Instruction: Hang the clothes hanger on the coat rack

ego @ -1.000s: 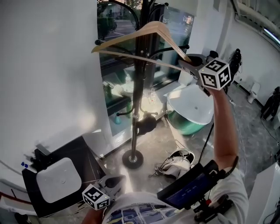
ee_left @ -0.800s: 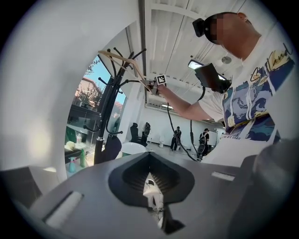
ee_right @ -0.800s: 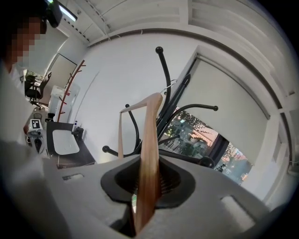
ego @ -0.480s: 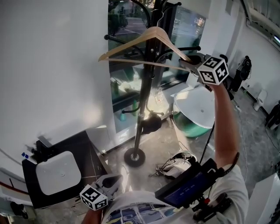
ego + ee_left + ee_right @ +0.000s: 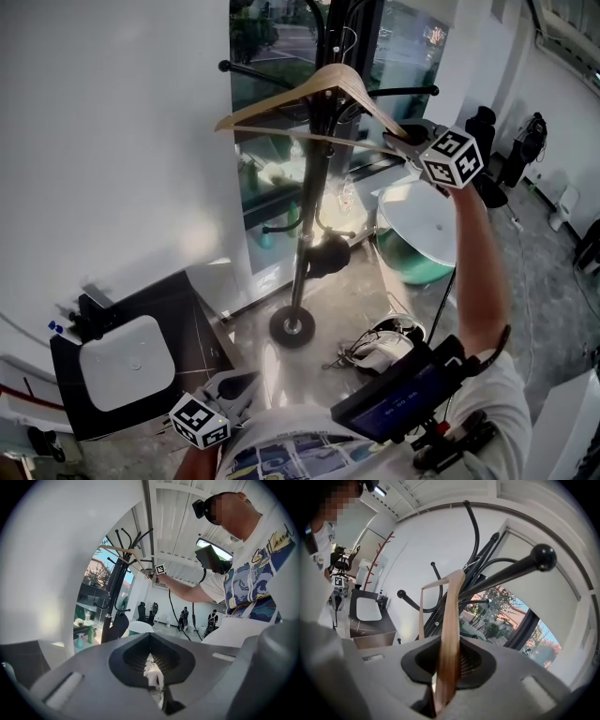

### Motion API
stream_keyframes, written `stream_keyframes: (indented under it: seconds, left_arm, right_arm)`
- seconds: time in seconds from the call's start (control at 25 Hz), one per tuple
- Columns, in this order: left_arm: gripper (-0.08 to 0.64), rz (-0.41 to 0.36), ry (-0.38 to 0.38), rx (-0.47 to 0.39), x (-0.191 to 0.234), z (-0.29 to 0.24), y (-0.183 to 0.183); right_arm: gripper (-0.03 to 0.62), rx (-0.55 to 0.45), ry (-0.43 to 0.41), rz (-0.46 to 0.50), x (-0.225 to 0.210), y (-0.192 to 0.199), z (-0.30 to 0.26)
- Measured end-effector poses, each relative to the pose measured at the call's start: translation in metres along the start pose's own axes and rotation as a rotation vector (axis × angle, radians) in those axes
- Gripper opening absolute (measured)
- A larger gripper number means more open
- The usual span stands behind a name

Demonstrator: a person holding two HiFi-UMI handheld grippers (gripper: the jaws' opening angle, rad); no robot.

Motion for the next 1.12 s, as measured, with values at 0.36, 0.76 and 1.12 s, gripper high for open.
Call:
stream_keyframes:
  seconds: [0.36, 0.76, 1.12]
  left_arm:
    - [0.002, 0.006, 0.009, 0.027, 0.003, -0.002, -0.003]
    - [0.002, -0.016, 0.029, 0.035, 0.006, -0.002, -0.008]
    - [0.002, -0.032, 0.071, 0.042, 0.010, 0.008, -0.012]
  right_arm:
    - [0.077, -0.064, 0.051, 0.019, -0.001, 0.000, -0.003]
    - [0.196, -0.106, 0.160, 0.005, -0.013, -0.002, 0.016]
    - [0.207, -0.120, 0.240, 0.012, -0.005, -0.016, 0.053]
Point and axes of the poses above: the fingertips, and each gripper's own axes: z backward along the fingers, x to its left, y out of its underside, the point moved 4 cm from there along z, backward along the fingers, and after that the axes turned 3 degrees about y, right-handed, at the moved point
